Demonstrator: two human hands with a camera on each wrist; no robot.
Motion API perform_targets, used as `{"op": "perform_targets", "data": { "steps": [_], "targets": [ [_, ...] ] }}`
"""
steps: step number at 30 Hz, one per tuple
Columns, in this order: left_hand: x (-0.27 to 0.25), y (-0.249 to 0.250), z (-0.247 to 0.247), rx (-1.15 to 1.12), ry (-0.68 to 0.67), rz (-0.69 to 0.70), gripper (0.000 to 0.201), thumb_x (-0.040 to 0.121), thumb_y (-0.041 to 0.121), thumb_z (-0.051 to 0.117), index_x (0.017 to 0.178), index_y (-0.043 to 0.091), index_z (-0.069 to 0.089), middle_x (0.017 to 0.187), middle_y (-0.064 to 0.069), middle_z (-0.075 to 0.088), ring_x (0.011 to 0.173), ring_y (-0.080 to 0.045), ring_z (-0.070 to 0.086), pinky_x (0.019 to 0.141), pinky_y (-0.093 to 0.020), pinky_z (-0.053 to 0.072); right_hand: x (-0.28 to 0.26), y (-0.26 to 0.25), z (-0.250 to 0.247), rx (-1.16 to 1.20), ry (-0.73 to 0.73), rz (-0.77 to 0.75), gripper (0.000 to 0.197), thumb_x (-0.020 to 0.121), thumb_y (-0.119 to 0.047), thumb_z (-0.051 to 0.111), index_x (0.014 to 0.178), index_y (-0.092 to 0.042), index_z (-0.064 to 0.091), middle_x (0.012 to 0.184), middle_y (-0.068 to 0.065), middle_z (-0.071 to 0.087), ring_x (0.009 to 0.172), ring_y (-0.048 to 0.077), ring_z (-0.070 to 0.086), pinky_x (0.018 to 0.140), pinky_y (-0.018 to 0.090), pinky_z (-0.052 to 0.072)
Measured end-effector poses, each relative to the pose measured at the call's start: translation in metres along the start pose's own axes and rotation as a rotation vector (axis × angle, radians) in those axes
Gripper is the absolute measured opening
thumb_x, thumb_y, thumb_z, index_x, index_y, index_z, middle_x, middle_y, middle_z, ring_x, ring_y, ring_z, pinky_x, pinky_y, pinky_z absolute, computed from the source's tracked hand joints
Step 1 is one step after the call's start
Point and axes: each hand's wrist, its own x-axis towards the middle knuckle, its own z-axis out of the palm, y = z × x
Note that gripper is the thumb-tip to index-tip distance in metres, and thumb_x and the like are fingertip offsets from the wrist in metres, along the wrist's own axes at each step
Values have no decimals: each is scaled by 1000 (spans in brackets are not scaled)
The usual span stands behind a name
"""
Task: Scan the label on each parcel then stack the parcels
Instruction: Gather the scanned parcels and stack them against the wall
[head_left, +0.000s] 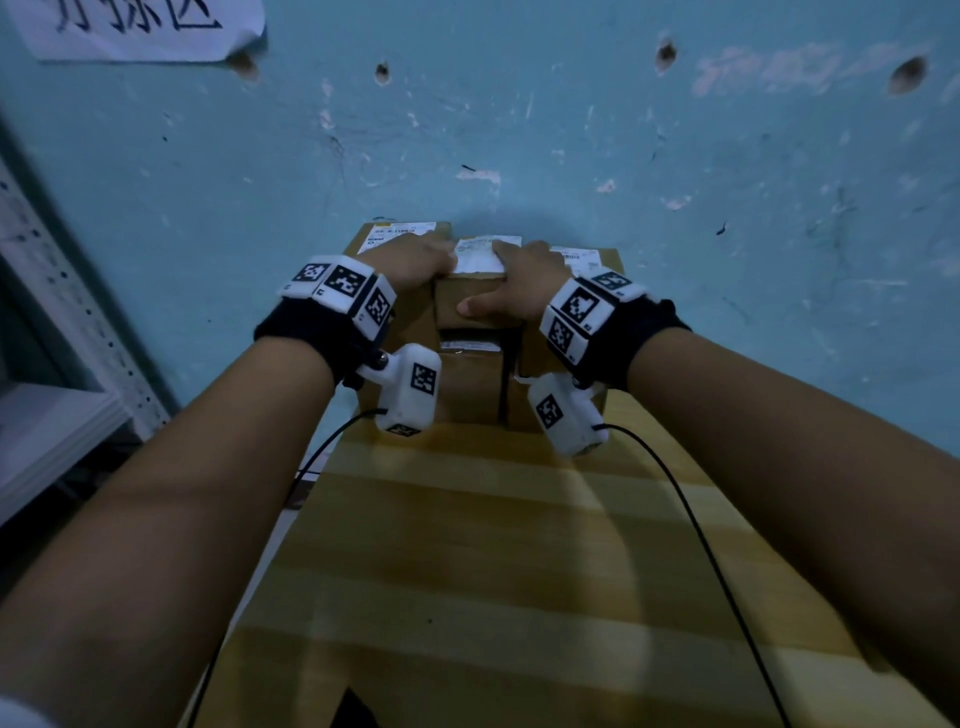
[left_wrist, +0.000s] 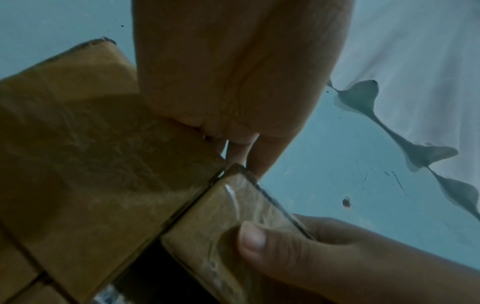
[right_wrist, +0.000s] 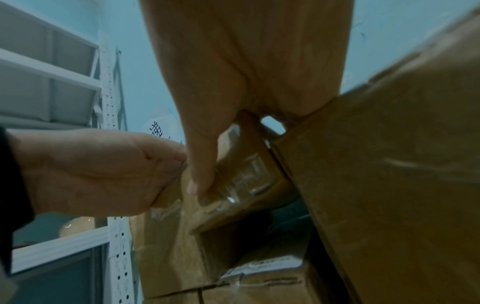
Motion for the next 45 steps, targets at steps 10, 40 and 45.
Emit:
{"op": "perform_targets", "data": {
  "steps": [10,40,45],
  "targets": [
    [7,-7,0,81,13,47,42,100,19,39,142,17,40,157,-7,19,144,-22,19,113,-25,15,6,-5,17,-248,-58,-15,97,81,-64,53,149,-10,11,156,16,15,145,33,9,116,52,14],
    [-2,7,-9,-495,165,130,54,95,8,49,145,7,30,153,-7,30,141,-18,29,107,-23,28,-20,-11,-14,-176,4,-43,102,78,-58,61,151,-17,3,160,7,2,147,30,-7,115,56,-2],
    [-39,52,26,-828,202,174,43,93,-2,46,135,-2,42,136,-22,48,119,-24,48,90,-21,37,-84,24,-52,-14,53,32,81,86,-47,57,149,-13,18,157,8,18,145,26,14,116,38,11]
  ]
}}
